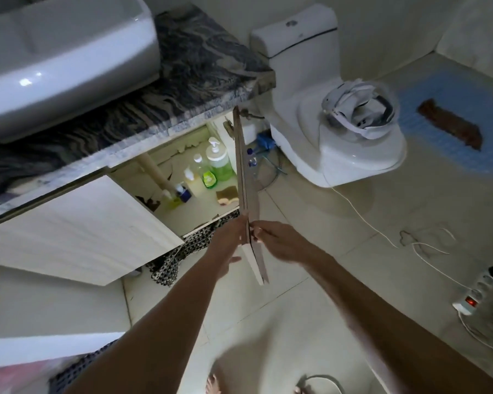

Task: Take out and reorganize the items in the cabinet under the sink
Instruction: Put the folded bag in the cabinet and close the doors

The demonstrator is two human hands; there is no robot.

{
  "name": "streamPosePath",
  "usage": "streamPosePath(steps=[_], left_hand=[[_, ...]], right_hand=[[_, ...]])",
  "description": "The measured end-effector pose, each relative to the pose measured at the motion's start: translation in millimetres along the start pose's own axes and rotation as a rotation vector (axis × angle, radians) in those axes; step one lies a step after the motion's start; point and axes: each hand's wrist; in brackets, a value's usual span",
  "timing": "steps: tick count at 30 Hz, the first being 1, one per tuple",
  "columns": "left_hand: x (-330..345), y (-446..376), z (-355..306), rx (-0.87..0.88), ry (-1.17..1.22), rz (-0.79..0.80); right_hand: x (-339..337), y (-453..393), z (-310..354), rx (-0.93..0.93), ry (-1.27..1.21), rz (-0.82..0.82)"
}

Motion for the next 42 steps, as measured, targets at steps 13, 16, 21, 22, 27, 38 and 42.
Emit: streamPosePath(steps=[13, 16, 21, 22, 27, 38, 42], left_hand=[[-171.8, -39.2, 66.8, -0.169, 0.729, -0.154], [-195.5, -57.0, 68.7, -0.115, 0.932, -0.109], [-228.7, -83.8, 53.9, -0.110, 1.161, -0.197], [-232.9, -88.2, 49.1, -0.123, 1.161, -0.228], [-256.9, -115.0, 30.1, -0.230, 1.021, -0.262], [-288.6, -147.0, 14.6, -0.091, 0.954, -0.230], [-289.9, -141.4, 21.7, -0.140, 0.771, -0.225]], right_hand=[[151.7, -115.7, 100.8, -0.109, -0.005, 0.009], [165.3, -143.6, 111.2, -0.077, -0.014, -0.018], [185.4, -190.2, 121.4, -0.017, 0.035, -0.044], [189.9, -199.1, 123.7, -0.026, 0.042, -0.050], [201.9, -233.1, 142.2, -0.040, 0.030, -0.095], [200.4, -267.2, 155.0, -0.087, 0.153, -0.151], [195.9, -266.6, 153.3, -0.056, 0.213, -0.071]])
Point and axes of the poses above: each hand's wrist, its own y-axis away from the middle knuckle, its own x-axis out of the palm, z = x × y, and after that the axes turned 14 degrees about -y, right-handed
